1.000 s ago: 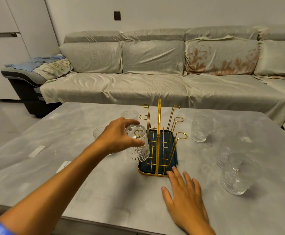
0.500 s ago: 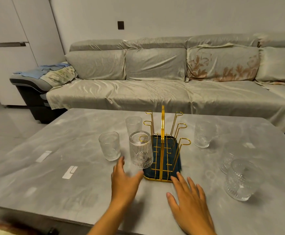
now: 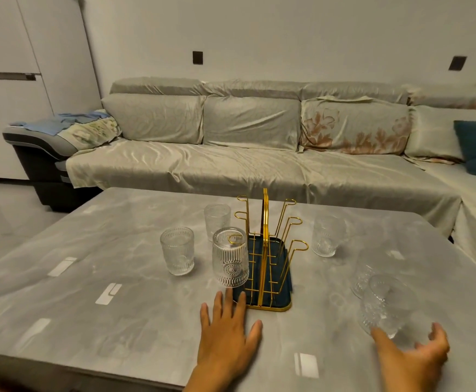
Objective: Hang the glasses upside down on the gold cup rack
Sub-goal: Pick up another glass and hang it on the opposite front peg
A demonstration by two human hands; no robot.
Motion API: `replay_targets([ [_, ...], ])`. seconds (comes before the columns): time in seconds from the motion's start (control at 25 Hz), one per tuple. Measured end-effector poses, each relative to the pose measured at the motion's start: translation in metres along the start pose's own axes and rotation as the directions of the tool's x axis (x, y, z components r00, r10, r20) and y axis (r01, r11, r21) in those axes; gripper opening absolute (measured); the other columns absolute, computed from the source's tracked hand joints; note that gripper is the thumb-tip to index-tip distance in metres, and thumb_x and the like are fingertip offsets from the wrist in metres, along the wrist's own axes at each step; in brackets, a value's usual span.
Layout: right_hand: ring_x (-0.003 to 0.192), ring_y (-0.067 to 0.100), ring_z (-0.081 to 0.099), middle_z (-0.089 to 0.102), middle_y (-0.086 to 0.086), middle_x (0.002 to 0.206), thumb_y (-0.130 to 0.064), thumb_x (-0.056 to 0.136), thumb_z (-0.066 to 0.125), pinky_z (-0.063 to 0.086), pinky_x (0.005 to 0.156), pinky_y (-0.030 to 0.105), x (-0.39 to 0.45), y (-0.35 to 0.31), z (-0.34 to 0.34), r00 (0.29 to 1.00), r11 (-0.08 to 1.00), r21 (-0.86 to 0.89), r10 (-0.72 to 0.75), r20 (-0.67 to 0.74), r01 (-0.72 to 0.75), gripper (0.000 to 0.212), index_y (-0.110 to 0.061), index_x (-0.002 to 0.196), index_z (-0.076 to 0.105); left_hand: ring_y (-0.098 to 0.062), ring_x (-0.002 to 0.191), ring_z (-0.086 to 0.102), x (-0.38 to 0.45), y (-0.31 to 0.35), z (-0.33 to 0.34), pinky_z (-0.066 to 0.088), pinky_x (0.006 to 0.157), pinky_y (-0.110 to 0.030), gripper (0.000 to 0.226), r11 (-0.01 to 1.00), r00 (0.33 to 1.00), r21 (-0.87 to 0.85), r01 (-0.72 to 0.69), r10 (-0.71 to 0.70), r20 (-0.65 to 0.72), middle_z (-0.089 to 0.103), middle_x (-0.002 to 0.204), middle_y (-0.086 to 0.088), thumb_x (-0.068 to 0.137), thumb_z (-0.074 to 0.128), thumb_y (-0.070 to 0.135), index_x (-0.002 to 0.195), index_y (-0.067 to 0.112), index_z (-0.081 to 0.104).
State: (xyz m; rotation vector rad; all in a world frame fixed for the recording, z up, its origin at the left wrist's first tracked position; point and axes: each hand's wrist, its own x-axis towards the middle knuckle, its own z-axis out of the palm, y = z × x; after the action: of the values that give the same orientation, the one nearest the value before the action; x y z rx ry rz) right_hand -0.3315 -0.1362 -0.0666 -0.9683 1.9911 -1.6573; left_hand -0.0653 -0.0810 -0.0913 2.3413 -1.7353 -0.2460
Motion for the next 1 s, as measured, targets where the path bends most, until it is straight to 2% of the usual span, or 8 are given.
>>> replay_targets([
  [0.08,0.111,0.046,0.053,0.053,0.022,0.132,-0.020,0.060,0.089,0.039,0.094,0.052,0.013,-0.005,0.004,0.980,0.985,-0.170,0.049,0.192,-0.016,0.096,-0.024,0.137,0.032,-0.021,0.144,-0.026,0.000,0.001,-0.001,-0.024,0.109,-0.050,0.078,1.000,1.000,0.018,0.004,-0.004,0.010,-0.026,0.157,0.001,0.083,0.004,0.075,0.150,0.037,-0.013],
  [0.12,0.110,0.047,0.053,0.056,0.023,0.129,-0.025,0.061,0.088,0.039,0.094,0.051,0.015,-0.008,0.006,0.970,0.979,-0.203,0.055,0.237,-0.006,0.092,-0.025,0.135,0.033,-0.022,0.144,-0.026,0.000,0.002,-0.002,-0.024,0.110,-0.051,0.078,1.000,1.000,0.024,0.005,-0.006,0.021,-0.026,0.157,0.001,0.084,0.004,0.075,0.150,0.036,-0.014],
  [0.28,0.108,0.045,0.055,0.057,0.021,0.127,-0.030,0.060,0.088,0.040,0.096,0.053,0.022,-0.013,0.010,0.958,0.974,-0.222,0.028,0.287,0.037,0.085,-0.023,0.127,0.036,-0.022,0.144,-0.026,-0.003,0.003,-0.006,-0.022,0.112,-0.053,0.078,1.000,0.999,0.027,0.008,-0.009,0.041,-0.026,0.157,0.001,0.084,0.003,0.074,0.149,0.035,-0.015],
  [0.4,0.109,0.038,0.053,0.052,0.015,0.130,-0.027,0.056,0.091,0.045,0.091,0.048,0.023,-0.019,0.005,0.904,0.979,-0.159,-0.048,0.425,0.127,0.092,-0.023,0.134,0.042,-0.023,0.143,-0.026,-0.003,0.003,-0.006,-0.021,0.112,-0.054,0.079,0.999,0.998,0.033,0.013,-0.015,0.057,-0.028,0.157,0.001,0.083,0.002,0.075,0.149,0.035,-0.016],
  [0.52,0.103,0.027,0.051,0.052,0.004,0.123,-0.036,0.057,0.090,0.046,0.074,0.035,0.016,-0.053,-0.004,0.804,0.972,0.049,-0.217,0.553,0.228,0.088,-0.034,0.131,0.043,-0.022,0.144,-0.026,-0.003,0.005,-0.006,-0.020,0.113,-0.054,0.078,0.999,0.998,0.035,0.009,-0.011,0.055,-0.027,0.157,0.001,0.084,0.003,0.075,0.149,0.036,-0.015],
  [0.72,0.086,0.010,0.061,0.060,-0.009,0.101,-0.060,0.060,0.080,0.046,0.056,0.017,0.009,-0.146,-0.012,0.733,0.876,0.324,-0.478,0.483,0.358,0.060,-0.041,0.106,0.047,-0.023,0.145,-0.023,-0.005,0.003,-0.006,-0.019,0.114,-0.053,0.077,0.999,1.000,0.036,-0.011,0.010,0.029,-0.024,0.159,-0.001,0.086,0.004,0.072,0.150,0.034,-0.013],
  [0.88,0.081,0.004,0.062,0.064,-0.012,0.095,-0.059,0.065,0.076,0.049,0.051,0.014,0.001,-0.186,0.003,0.640,0.798,0.321,-0.601,0.479,0.509,0.047,-0.032,0.100,0.057,-0.022,0.145,-0.023,-0.006,0.003,-0.007,-0.018,0.115,-0.052,0.075,1.000,1.000,0.029,-0.012,0.011,0.024,-0.023,0.159,-0.002,0.087,0.005,0.070,0.150,0.034,-0.013],
  [1.0,0.086,0.008,0.063,0.066,-0.005,0.098,-0.055,0.069,0.076,0.050,0.051,0.015,-0.002,-0.191,0.018,0.621,0.778,0.305,-0.624,0.474,0.549,0.044,-0.031,0.102,0.059,-0.022,0.145,-0.023,-0.006,0.004,-0.009,-0.017,0.115,-0.053,0.075,1.000,1.000,0.027,-0.009,0.008,0.030,-0.023,0.159,-0.002,0.088,0.005,0.070,0.150,0.034,-0.013],
])
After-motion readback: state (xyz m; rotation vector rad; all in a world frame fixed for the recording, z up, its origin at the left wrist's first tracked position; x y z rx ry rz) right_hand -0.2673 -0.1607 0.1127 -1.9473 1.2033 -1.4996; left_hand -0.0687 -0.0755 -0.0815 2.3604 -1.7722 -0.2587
